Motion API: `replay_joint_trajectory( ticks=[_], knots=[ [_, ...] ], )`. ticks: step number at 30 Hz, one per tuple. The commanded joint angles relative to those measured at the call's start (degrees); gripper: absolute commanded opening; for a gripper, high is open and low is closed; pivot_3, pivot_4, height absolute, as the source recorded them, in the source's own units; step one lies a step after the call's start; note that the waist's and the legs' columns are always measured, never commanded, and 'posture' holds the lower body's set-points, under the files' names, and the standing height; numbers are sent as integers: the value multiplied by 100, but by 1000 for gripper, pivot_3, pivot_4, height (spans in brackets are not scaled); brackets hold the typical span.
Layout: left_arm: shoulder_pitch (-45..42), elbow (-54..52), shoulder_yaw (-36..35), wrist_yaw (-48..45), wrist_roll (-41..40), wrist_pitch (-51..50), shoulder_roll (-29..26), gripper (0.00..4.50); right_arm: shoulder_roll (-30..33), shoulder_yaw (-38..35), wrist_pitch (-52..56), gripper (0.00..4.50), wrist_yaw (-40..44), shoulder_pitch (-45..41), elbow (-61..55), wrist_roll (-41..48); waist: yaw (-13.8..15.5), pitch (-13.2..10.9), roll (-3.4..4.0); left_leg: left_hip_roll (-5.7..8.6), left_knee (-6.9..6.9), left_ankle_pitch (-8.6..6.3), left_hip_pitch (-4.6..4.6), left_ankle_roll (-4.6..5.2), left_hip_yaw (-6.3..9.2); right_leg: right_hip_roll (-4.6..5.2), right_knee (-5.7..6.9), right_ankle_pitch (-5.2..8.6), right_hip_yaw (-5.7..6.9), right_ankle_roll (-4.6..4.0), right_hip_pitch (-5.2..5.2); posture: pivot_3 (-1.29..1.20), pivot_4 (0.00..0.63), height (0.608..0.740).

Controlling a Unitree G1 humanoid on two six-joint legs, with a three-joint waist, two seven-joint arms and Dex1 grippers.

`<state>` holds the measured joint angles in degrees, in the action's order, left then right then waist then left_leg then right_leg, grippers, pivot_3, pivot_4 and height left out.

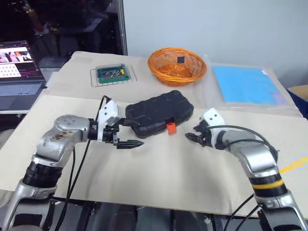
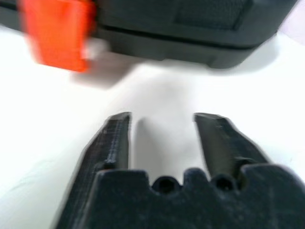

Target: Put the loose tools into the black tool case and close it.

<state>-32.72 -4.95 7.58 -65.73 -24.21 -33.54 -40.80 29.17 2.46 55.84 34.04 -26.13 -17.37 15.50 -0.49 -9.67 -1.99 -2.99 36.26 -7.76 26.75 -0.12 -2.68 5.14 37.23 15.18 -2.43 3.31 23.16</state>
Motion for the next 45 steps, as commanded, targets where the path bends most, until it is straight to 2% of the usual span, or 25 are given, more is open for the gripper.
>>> replay_joint_trajectory(
  ticks=[1,2,4,12,17,21,23,34,39,41,42,45],
  knots=[
    [-324,348,182,77,281,204,182,4500,-713,-319,502,4338,-619,-122,-406,305,-38,0,0,-1,1,1,-9,-1,6,-4,0,-1,1,-2,-7,0,150,740],
    [-368,421,226,54,315,197,221,4500,-875,-324,530,4492,-776,-147,-352,261,-42,0,0,-1,0,2,-15,-3,8,-4,-1,-1,0,-2,-10,0,150,740],
    [-446,608,318,59,461,300,286,4500,-1121,-311,559,4492,-985,-202,-239,207,-38,0,1,0,0,8,-17,-10,9,-4,1,-4,0,-4,-10,0,150,740],
    [-750,1168,412,-63,732,567,513,4500,-1405,37,125,4492,-1368,-411,361,-92,-22,0,1,2,0,15,-13,-11,7,0,1,-7,-1,-2,-8,0,150,740],
    [-819,1369,403,-106,824,726,545,4500,-1424,244,-63,3207,-1347,-469,615,-190,-26,0,1,2,-2,15,-6,-11,7,0,1,-7,-1,-2,-3,0,150,740],
    [-791,1412,392,-105,854,785,567,4500,-1454,303,-225,1656,-1350,-473,605,-177,-30,0,1,2,-1,15,-7,-11,8,-1,2,-7,0,-2,-4,0,150,740],
    [-769,1435,388,-94,883,810,588,4500,-1458,309,-283,1167,-1350,-480,524,-161,-28,0,1,2,-1,15,-7,-11,8,-1,1,-7,0,-2,-5,0,150,740],
    [-666,1712,530,-98,1096,922,615,4500,-1277,596,-931,1152,-1292,-446,142,-460,-31,0,1,2,-1,15,-7,-11,7,0,2,-8,0,-1,-3,0,150,740],
    [-719,1877,597,-123,1188,1034,687,4500,-1336,678,-952,1152,-1223,-669,699,-521,-37,1,2,2,-1,15,-8,-11,7,-1,2,-8,0,-1,-4,0,150,740],
    [-726,1937,616,-136,1227,1064,729,4500,-1398,714,-1152,2163,-1183,-714,1097,-571,-39,1,2,2,0,15,-12,-11,7,-1,2,-8,0,-2,-8,0,150,740],
    [-718,1940,619,-144,1238,1059,742,4500,-1445,664,-1211,2312,-1204,-716,1156,-549,-41,1,3,2,-1,15,-18,-11,7,-2,2,-8,0,-2,-12,0,150,740],
    [-685,1906,593,-136,1234,1013,757,4500,-1404,460,-1005,3254,-1220,-604,780,-433,-53,2,4,1,-2,15,-38,-11,7,-2,3,-8,-1,-2,-30,0,150,740]
  ],
)
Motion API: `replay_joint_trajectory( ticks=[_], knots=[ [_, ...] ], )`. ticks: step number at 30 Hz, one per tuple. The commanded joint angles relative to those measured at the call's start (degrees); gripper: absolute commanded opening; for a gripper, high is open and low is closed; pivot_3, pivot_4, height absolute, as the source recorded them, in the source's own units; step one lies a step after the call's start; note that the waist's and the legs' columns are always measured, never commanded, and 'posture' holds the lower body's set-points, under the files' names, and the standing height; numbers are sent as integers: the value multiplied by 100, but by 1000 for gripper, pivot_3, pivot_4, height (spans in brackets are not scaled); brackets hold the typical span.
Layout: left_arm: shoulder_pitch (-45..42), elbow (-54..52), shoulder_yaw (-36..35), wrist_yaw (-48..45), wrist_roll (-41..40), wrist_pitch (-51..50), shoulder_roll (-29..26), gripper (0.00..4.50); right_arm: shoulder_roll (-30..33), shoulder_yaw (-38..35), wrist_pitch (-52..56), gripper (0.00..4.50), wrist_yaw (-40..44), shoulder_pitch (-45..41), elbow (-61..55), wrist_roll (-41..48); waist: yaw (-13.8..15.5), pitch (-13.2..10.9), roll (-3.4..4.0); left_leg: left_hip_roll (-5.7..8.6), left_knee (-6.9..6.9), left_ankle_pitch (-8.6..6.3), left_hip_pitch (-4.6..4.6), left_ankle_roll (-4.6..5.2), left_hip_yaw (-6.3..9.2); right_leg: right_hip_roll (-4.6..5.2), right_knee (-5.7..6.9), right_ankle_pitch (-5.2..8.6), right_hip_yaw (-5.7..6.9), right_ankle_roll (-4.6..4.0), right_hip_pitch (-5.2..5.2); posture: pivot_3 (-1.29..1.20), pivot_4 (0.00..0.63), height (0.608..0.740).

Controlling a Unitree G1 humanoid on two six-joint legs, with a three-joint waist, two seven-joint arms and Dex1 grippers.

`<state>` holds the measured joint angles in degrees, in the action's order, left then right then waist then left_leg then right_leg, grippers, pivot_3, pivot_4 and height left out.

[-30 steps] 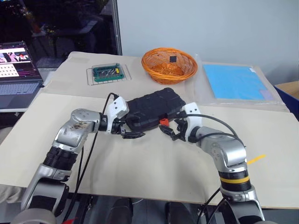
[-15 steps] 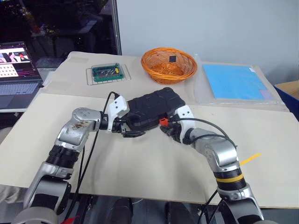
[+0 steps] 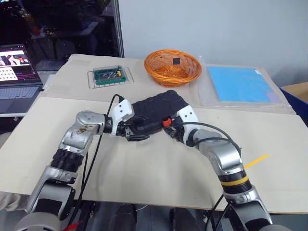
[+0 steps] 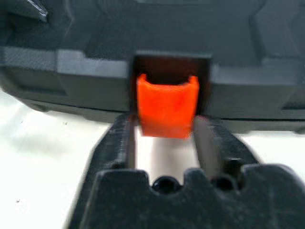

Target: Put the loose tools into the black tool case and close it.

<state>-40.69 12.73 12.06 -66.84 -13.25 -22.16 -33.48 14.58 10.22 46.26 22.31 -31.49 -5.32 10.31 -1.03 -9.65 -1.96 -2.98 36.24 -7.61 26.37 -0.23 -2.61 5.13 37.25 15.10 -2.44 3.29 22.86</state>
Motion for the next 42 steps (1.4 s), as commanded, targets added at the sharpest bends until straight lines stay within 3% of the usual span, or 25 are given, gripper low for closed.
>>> replay_joint_trajectory(
  ticks=[1,10,14,21,22,27,34,42],
  knots=[
    [120,137,136,-14,138,-132,31,4500,147,-341,104,3607,27,22,-647,150,4,0,0,0,0,0,0,0,1,0,0,0,0,0,0,0,150,740],
    [171,56,94,66,118,-231,76,4500,698,-647,1173,3607,187,580,-1771,608,13,4,5,0,0,0,-8,0,1,3,-3,1,2,-1,-12,0,150,740],
    [178,-6,108,98,118,-289,79,4500,363,-819,1074,2662,72,379,-1325,725,-6,5,7,0,-1,0,-10,0,1,2,-4,1,0,-2,-12,0,150,740],
    [238,-166,114,151,127,-414,58,4500,-129,-589,229,206,-73,-326,231,401,1,6,9,0,-1,0,-15,0,1,2,-5,1,1,-1,-18,0,150,740],
    [240,-176,117,177,144,-424,56,4500,-202,-583,94,27,-95,-407,419,345,-24,7,8,0,-1,0,-15,0,0,2,-5,1,1,-1,-15,0,150,740],
    [208,-57,123,346,254,-475,79,4500,-311,-618,-38,27,-63,-495,451,355,-106,8,10,-1,-2,0,-24,0,2,1,-2,0,0,-2,-24,0,150,740],
    [191,92,100,434,327,-424,117,4500,-20,-782,313,27,251,-6,-527,749,-111,9,11,0,-4,0,-25,0,3,3,-5,0,1,-1,-28,0,150,740],
    [235,70,87,435,350,-451,106,4500,-457,-859,-595,27,120,-453,379,607,-138,9,12,-1,-10,0,-32,-1,2,2,-5,0,1,-2,-28,0,150,740]
  ],
)
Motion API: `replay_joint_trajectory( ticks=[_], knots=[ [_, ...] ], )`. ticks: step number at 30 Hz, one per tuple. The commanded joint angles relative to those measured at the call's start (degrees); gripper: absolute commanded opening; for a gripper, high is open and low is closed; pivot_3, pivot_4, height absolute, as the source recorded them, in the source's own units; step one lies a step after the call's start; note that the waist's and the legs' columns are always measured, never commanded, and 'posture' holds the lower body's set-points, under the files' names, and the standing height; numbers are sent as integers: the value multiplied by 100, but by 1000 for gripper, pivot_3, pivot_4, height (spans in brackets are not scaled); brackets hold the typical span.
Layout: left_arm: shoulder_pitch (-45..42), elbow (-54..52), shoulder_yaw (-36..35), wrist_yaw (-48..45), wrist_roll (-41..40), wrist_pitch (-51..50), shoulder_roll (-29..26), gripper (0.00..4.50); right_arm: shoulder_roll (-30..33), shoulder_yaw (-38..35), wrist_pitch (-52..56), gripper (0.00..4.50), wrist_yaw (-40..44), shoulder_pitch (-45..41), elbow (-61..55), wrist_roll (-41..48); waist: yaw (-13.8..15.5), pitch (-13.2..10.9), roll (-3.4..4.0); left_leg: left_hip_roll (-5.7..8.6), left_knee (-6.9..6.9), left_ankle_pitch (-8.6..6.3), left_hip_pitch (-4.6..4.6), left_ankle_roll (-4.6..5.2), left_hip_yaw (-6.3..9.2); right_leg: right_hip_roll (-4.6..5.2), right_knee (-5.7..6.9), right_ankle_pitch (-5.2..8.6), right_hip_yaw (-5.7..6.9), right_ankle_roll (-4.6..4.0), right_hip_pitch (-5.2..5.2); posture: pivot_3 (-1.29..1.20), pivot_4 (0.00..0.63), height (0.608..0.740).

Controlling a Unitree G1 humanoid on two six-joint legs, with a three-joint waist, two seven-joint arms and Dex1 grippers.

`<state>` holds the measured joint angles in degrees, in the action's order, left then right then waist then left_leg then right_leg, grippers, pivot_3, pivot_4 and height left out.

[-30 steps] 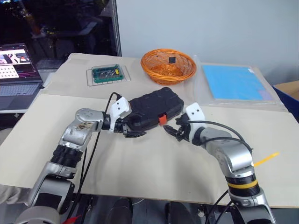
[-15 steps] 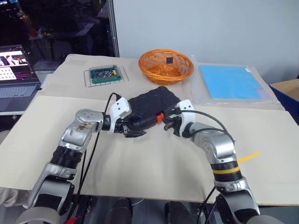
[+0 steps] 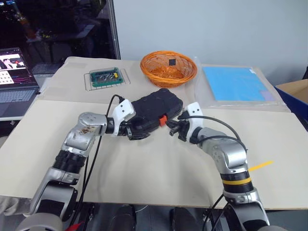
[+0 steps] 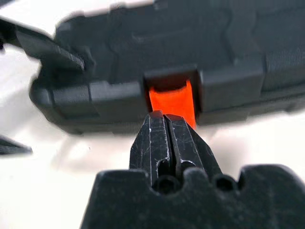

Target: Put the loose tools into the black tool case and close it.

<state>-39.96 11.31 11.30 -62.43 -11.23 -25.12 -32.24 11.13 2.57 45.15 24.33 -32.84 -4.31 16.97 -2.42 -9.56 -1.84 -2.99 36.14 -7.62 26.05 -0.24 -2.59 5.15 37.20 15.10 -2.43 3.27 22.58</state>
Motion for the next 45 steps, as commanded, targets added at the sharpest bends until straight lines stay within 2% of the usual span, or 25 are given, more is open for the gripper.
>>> replay_joint_trajectory(
  ticks=[1,8,11,19,28,33,41,43,45],
  knots=[
    [167,208,162,-8,147,-158,-21,4500,-142,-83,-576,27,-92,-379,436,-94,1,0,0,0,0,0,-1,0,0,0,0,0,0,0,0,0,150,740],
    [228,142,137,14,138,-188,-34,4500,-106,286,-702,27,-46,-538,1390,-464,-1,3,3,1,-9,0,-14,0,-2,1,-3,1,0,0,-12,0,150,740],
    [266,128,118,37,133,-193,-40,4500,-63,410,-715,27,12,-381,1299,-512,-3,9,3,0,-22,-1,-56,-2,-6,4,-7,5,-1,-7,-39,0,150,740],
    [326,119,74,71,127,-209,-42,4500,-193,176,-1201,27,0,-128,830,-389,-20,41,6,-2,-32,-14,-63,-22,-12,5,-6,10,-2,-16,-38,0,150,740],
    [263,253,98,62,168,-125,-10,4500,-6,582,-1256,27,118,-206,1489,-805,-24,43,7,-3,-33,-14,-66,-22,-14,6,-7,10,-2,-17,-37,0,150,740],
    [255,299,106,89,189,-82,10,4500,220,872,-770,27,213,-200,1539,-1012,-26,73,2,-5,-35,-27,-86,-42,-14,8,-10,30,-1,-50,-33,0,150,740],
    [297,337,120,115,205,-15,32,4500,497,1133,-365,27,549,-126,1351,-1056,-11,133,-10,-5,-38,-29,-86,-45,-14,11,-15,34,2,-57,-34,0,150,740],
    [319,332,117,119,206,20,38,4500,522,1099,-435,27,551,-127,1300,-1071,-13,147,-2,-4,-41,-29,-87,-46,-20,16,-17,35,0,-58,-33,0,150,740],
    [385,286,72,102,173,202,53,4500,398,744,-916,27,365,-132,1175,-962,-9,147,-2,-5,-42,-30,-87,-47,-18,15,-17,36,2,-58,-32,0,150,740]
  ],
)
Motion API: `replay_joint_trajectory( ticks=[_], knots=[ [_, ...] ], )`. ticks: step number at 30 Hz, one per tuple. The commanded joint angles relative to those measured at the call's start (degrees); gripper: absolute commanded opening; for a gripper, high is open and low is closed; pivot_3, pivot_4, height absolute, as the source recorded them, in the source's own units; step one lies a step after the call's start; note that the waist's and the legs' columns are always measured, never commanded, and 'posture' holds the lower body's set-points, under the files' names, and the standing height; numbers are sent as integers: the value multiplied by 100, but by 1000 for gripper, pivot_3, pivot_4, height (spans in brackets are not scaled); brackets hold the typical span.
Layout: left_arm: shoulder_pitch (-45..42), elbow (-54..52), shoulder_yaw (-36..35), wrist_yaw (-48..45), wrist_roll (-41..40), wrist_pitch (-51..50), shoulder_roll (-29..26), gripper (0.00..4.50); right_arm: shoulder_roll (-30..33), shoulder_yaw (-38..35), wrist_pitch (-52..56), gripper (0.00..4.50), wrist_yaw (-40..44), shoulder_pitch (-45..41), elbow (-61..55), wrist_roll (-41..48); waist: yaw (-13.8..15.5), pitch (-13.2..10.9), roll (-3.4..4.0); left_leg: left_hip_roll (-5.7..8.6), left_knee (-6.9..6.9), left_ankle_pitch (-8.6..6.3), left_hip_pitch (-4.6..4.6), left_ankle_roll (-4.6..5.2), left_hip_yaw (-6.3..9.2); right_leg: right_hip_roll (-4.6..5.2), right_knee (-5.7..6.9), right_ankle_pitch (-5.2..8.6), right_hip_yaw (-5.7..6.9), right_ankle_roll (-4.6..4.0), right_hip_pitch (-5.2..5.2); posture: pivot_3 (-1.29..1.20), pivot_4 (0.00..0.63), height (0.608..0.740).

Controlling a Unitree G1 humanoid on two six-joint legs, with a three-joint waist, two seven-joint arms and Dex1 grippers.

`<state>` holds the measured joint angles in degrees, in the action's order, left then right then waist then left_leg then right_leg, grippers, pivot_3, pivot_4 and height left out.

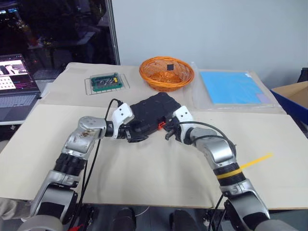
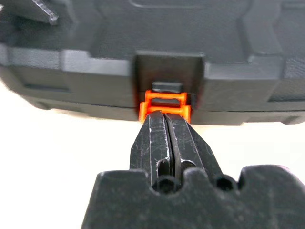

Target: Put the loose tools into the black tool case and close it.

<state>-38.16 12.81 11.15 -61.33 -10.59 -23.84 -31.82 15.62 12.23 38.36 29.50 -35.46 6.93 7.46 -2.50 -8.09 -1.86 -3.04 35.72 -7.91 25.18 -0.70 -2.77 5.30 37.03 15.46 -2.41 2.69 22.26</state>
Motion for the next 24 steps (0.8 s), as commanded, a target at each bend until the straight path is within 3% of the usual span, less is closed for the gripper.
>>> replay_joint_trajectory(
  ticks=[1,5,10,13,16,22,24],
  knots=[
    [240,95,31,-8,59,128,21,4500,-111,-415,-352,27,-209,144,-66,98,0,0,0,0,-1,0,0,-1,0,1,-1,2,0,3,0,0,150,740],
    [383,-114,-227,4,-191,46,37,4500,-140,-964,-591,27,-65,442,-1005,606,16,-9,4,2,-8,1,34,2,-5,3,-2,-2,-3,3,7,0,150,740],
    [517,-208,-197,55,-146,31,7,4500,175,-864,92,27,97,877,-1902,798,28,-12,5,6,-40,23,41,37,-2,-1,-13,-8,-4,36,15,0,150,740],
    [538,-209,-158,56,-116,31,7,4500,258,-844,294,763,58,1017,-2056,840,38,-12,5,5,-62,23,34,38,-2,-4,-20,-3,-3,27,15,0,150,740],
    [503,-143,-122,54,-83,52,14,4500,178,-668,332,1796,-16,1131,-1964,750,31,-12,5,5,-65,23,32,38,-2,-4,-21,-1,-3,24,17,0,150,740],
    [417,16,-48,20,-38,118,32,4500,-340,-653,-450,3888,-371,855,-737,457,26,-12,5,6,-65,16,24,26,-3,-2,-22,5,-3,13,11,0,150,740],
    [387,84,-32,3,-24,158,21,4500,-471,-637,-660,3888,-345,725,-435,444,25,-13,5,6,-65,19,25,30,-4,-2,-24,1,-3,22,10,0,150,740]
  ],
)
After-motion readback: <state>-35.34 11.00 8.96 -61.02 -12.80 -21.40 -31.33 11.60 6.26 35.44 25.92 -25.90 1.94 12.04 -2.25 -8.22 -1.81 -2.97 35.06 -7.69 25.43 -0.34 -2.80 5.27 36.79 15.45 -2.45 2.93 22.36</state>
